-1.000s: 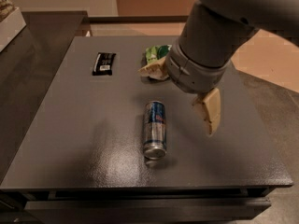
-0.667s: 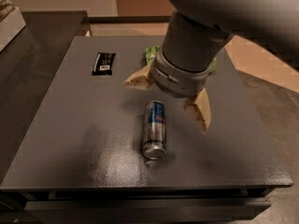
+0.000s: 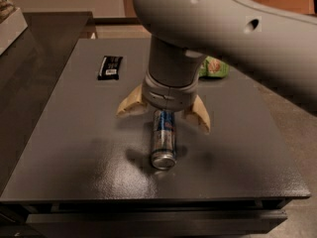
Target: Place redbull can upright
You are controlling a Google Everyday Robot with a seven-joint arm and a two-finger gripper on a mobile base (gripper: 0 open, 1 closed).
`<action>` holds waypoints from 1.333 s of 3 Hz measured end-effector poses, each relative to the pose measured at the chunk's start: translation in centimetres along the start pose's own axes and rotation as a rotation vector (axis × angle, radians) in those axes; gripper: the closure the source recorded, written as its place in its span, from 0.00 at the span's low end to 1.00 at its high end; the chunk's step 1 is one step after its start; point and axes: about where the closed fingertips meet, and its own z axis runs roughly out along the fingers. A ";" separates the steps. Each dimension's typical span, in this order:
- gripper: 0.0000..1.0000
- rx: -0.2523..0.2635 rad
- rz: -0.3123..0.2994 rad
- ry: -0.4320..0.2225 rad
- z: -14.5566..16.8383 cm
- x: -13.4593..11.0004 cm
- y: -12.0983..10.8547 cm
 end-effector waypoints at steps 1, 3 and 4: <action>0.00 -0.044 -0.063 -0.010 1.4 0.7 -0.4; 0.26 -0.099 -0.075 -0.034 3.2 2.0 -0.4; 0.49 -0.102 -0.066 -0.045 3.2 2.2 -0.4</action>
Offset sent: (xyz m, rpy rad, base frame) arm 0.0267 0.0045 -0.0423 -0.1336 0.0567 0.0973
